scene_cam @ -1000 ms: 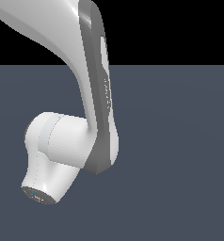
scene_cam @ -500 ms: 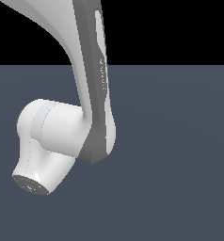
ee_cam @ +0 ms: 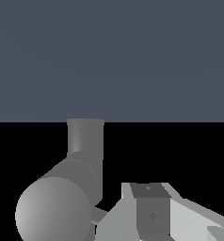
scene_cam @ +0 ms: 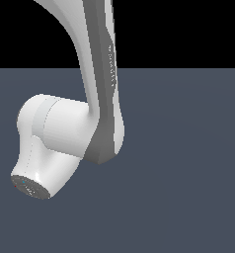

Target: Turn on the faucet by rotating a designated handle.

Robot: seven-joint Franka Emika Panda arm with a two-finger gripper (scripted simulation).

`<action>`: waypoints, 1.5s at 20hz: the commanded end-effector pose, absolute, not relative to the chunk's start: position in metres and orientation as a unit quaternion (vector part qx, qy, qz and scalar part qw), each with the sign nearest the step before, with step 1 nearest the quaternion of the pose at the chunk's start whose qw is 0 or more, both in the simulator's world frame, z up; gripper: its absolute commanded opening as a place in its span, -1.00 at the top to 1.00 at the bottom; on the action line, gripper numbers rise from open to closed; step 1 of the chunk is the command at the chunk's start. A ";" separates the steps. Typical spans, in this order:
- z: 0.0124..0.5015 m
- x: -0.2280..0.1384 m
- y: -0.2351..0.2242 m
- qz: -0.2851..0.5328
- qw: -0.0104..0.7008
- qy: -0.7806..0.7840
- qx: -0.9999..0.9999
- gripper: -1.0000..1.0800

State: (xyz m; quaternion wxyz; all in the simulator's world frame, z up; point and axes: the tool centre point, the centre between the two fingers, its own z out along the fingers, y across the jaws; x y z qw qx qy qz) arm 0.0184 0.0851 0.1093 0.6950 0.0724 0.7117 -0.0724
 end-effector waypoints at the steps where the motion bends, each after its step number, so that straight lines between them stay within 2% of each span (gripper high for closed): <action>1: 0.128 0.018 0.081 -0.073 0.701 0.705 0.074 1.00; 8: 0.152 0.017 0.074 -0.072 0.703 0.703 0.074 1.00; 9: 0.125 0.015 0.070 -0.076 0.688 0.718 0.074 1.00; 21: 0.164 0.009 0.035 -0.072 0.702 0.704 0.074 1.00; 22: 0.164 0.009 0.035 -0.072 0.702 0.704 0.074 1.00; 23: 0.150 0.007 0.056 -0.059 0.695 0.714 0.062 1.00; 30: 0.147 0.003 0.016 -0.067 0.700 0.707 0.070 1.00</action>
